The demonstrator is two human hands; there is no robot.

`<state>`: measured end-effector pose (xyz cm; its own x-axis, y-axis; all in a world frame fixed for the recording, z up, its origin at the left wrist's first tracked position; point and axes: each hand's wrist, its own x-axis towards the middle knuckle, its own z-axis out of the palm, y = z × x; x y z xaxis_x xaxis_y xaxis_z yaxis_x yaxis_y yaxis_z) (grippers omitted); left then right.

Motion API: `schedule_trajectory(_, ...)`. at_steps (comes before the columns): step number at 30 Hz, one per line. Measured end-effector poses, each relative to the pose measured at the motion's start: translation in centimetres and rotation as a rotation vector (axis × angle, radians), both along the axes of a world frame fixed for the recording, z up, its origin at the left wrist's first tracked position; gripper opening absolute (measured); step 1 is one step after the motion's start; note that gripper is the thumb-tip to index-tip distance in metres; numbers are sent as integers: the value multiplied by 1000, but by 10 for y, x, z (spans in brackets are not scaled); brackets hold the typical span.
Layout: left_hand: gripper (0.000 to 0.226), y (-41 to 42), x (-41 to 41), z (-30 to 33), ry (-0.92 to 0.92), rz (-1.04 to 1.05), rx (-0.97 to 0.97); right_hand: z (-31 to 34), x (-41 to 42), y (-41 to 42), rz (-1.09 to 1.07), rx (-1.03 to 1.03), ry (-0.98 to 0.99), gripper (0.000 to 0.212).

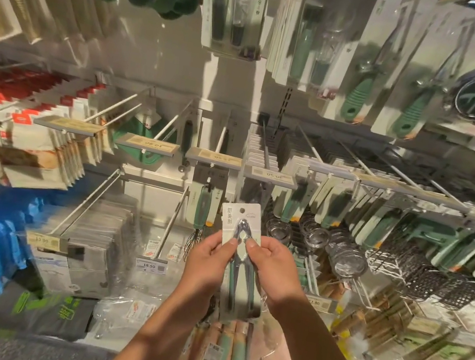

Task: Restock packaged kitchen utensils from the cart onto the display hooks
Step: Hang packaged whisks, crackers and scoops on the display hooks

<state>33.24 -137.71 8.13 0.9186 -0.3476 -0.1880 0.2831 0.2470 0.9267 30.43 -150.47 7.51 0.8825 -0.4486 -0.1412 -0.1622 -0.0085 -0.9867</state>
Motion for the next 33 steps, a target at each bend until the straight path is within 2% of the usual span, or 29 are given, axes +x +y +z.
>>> schedule_trajectory(2, 21, -1, 0, -1, 11, -26, 1, 0, 0, -2, -28, -5, -2, 13)
schedule_trajectory(5, 15, 0, 1, -2, 40, -40, 2, 2, 4, -5, -82, -15, -15, 15)
schedule_trajectory(8, 22, 0, 2, -2, 66, -51, 7, 9, 7, -8, -137, 13, -29, 14)
schedule_trajectory(14, 20, -1, 5, -1, 36, -62, 26, 19, 17, -13, -168, 14, -46, 14)
schedule_trajectory(33, 20, 12, 27, -12, 72, 3, 83, 11, 96, -32, -265, -112, 121, 25)
